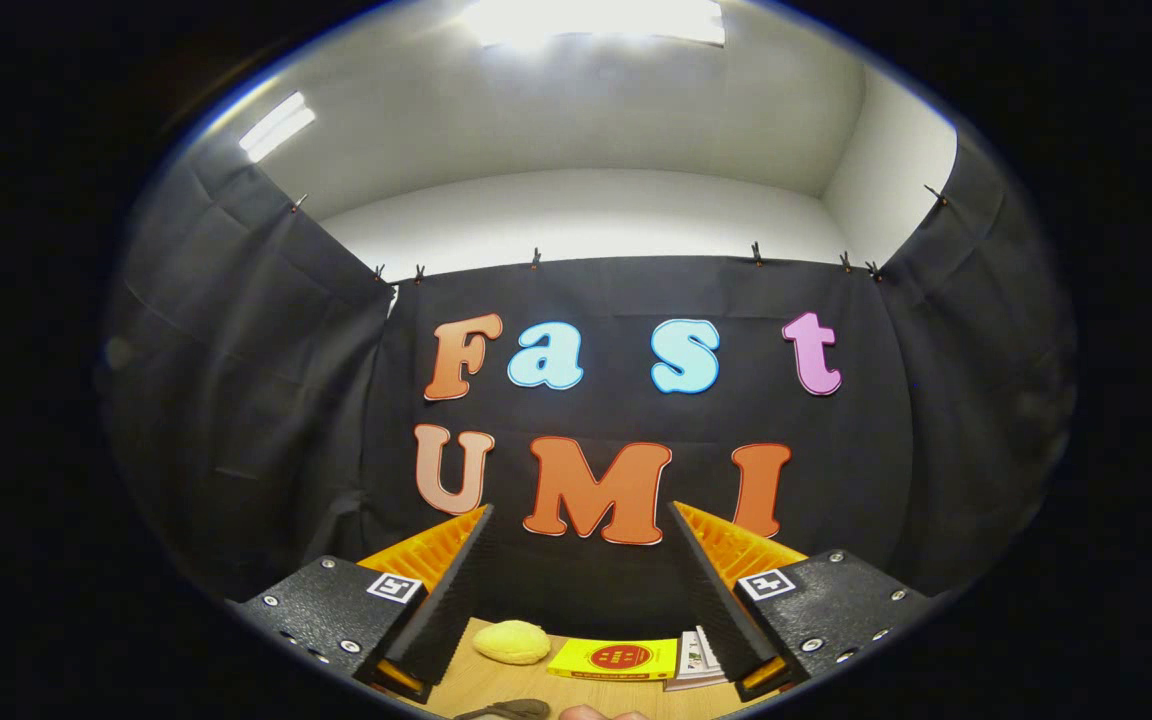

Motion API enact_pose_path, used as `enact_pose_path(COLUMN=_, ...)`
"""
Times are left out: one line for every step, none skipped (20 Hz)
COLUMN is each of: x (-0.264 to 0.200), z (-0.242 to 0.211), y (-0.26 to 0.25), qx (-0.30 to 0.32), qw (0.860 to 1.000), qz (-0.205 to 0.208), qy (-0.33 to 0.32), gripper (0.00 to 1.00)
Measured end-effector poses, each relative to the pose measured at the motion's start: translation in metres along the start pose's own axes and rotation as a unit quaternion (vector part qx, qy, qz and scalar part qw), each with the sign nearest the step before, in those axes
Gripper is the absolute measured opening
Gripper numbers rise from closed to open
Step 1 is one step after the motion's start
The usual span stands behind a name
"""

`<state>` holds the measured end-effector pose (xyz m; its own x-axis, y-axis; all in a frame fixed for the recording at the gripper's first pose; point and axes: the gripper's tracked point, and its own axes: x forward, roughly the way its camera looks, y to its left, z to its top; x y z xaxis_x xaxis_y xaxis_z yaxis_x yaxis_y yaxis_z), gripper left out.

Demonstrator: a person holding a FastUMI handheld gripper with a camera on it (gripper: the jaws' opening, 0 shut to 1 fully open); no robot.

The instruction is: Open the storage box then place both shoes into the box .Put the left shoe in first, then the right shoe, with the right side of both shoes facing outward in a uniform manner.

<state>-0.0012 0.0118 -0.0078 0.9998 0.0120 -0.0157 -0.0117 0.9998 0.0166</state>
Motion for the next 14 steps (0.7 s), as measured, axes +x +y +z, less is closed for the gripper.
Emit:
enact_pose_path(x=0.001, z=-0.001, y=0.003, qx=0.005, qw=1.0, qz=0.004, qy=0.002, gripper=0.99)
enact_pose_path(x=0.002, z=-0.001, y=0.006, qx=0.01, qw=1.0, qz=0.006, qy=0.002, gripper=0.99)
enact_pose_path(x=0.004, z=-0.002, y=0.008, qx=0.014, qw=1.0, qz=0.01, qy=0.002, gripper=0.99)
enact_pose_path(x=0.005, z=-0.005, y=0.012, qx=0.016, qw=1.0, qz=0.013, qy=0.003, gripper=0.99)
enact_pose_path(x=0.006, z=-0.008, y=0.014, qx=0.015, qw=1.0, qz=0.016, qy=0.007, gripper=0.99)
enact_pose_path(x=0.007, z=-0.012, y=0.017, qx=0.012, qw=1.0, qz=0.02, qy=0.011, gripper=0.99)
enact_pose_path(x=0.009, z=-0.015, y=0.019, qx=0.009, qw=1.0, qz=0.024, qy=0.015, gripper=0.99)
enact_pose_path(x=0.011, z=-0.02, y=0.021, qx=0.006, qw=0.999, qz=0.03, qy=0.019, gripper=0.99)
enact_pose_path(x=0.012, z=-0.025, y=0.025, qx=0.005, qw=0.999, qz=0.037, qy=0.024, gripper=0.99)
enact_pose_path(x=0.013, z=-0.032, y=0.03, qx=0.007, qw=0.998, qz=0.049, qy=0.029, gripper=0.99)
enact_pose_path(x=0.014, z=-0.038, y=0.036, qx=0.013, qw=0.998, qz=0.059, qy=0.034, gripper=0.99)
enact_pose_path(x=0.015, z=-0.046, y=0.039, qx=0.021, qw=0.997, qz=0.066, qy=0.04, gripper=0.99)
enact_pose_path(x=0.018, z=-0.054, y=0.043, qx=0.03, qw=0.996, qz=0.072, qy=0.05, gripper=0.99)
enact_pose_path(x=0.021, z=-0.063, y=0.046, qx=0.038, qw=0.994, qz=0.078, qy=0.061, gripper=0.99)
